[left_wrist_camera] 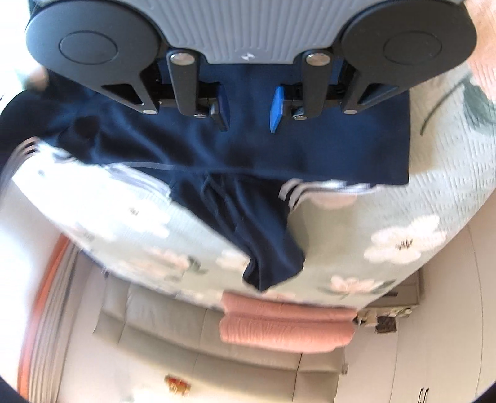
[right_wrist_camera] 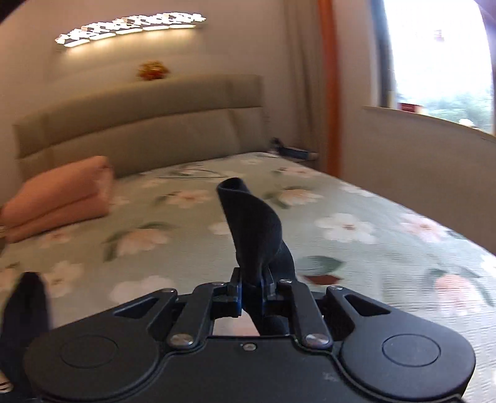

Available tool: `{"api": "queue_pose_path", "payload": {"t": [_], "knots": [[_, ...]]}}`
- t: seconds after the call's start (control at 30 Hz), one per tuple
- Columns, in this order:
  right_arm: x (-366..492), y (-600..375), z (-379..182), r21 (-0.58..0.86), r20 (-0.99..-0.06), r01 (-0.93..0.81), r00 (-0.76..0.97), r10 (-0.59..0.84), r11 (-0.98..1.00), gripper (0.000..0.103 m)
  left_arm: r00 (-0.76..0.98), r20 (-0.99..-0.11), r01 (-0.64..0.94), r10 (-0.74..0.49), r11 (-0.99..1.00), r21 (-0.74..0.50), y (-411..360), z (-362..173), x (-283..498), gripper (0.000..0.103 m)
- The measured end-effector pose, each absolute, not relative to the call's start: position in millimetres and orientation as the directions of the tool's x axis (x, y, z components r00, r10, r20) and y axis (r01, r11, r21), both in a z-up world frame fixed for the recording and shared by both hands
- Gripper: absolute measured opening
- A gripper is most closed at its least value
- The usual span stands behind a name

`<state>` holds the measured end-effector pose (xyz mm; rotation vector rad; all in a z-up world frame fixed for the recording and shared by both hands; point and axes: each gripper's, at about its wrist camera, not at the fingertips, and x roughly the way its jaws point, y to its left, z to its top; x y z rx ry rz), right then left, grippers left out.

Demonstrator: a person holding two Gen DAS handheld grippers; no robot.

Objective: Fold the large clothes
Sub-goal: 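Grasp the other striped sleeve cuff with the right gripper and lift it, then fold the held sleeve across the hoodie body with the right gripper and release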

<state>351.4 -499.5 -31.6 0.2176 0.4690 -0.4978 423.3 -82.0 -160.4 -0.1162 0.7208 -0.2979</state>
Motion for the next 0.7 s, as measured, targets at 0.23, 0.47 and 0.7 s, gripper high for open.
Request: {"api": "queue_pose_path", "payload": {"t": [0.23,0.47,0.7], "knots": [[352.3,-290.7,-39.4,0.183,-0.478,0.069,0.878,0.028,0.981,0.014,0.725,-0.583,0.254,-0.367,0.929,-0.269,-29.5,-129.0,411.1,0.03],[369.2,-153.8,-112.8,0.33,-0.678,-0.26,0.604,0.42,0.907,0.066,0.738,-0.596,0.185,-0.317,0.944,-0.272,34.0,-132.1,390.8,0.03],[356.4,-220.3,-121.8,0.215,-0.744,-0.106,0.626,0.233,0.971,0.065,0.699,-0.613,0.175,-0.369,0.919,-0.354,47.1,-147.0,392.6,0.03]]}}
